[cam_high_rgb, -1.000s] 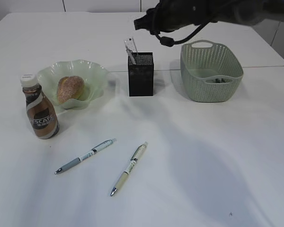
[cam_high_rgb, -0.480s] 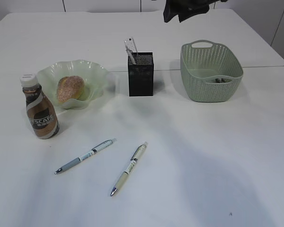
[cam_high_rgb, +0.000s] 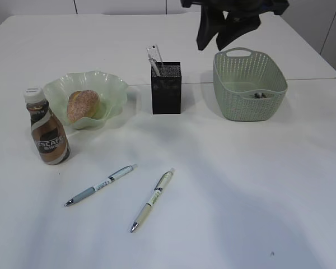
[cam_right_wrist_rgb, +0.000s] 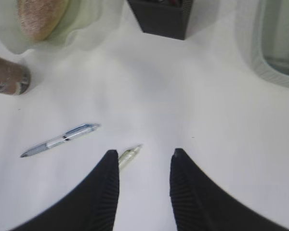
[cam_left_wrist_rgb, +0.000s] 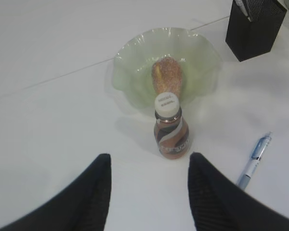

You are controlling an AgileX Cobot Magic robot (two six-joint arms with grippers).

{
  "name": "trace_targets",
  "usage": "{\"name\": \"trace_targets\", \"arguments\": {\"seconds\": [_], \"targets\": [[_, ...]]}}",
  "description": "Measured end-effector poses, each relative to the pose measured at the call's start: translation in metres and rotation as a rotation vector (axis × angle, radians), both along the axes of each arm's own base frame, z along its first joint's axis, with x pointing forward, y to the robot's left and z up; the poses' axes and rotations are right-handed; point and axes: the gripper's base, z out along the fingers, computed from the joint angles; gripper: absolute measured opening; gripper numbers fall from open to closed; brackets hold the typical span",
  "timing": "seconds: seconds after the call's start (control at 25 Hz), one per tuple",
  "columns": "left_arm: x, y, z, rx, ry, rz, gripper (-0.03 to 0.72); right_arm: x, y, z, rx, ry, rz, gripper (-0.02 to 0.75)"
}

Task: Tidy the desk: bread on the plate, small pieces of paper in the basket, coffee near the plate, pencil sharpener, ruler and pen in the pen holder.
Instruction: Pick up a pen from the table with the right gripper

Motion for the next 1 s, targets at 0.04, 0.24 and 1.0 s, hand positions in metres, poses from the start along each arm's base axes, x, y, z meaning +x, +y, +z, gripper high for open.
{"name": "trace_targets", "arguments": {"seconds": [0.04,0.24,1.0], "targets": [[-0.001,0.0,-0.001,0.002,0.01,0.001,0.364,-0.003,0.005,0.001,0.013,0.005,0.016,0.3],[-0.004,0.001,-0.005,0.014,0.073,0.008,0.364,-0.019,0.034,0.004,0.058,0.02,0.083,0.3],[-0.017,0.003,-0.018,0.023,0.272,0.021,0.364,-0.013,0.063,-0.05,0.145,0.283,-0.191,0.319]]}}
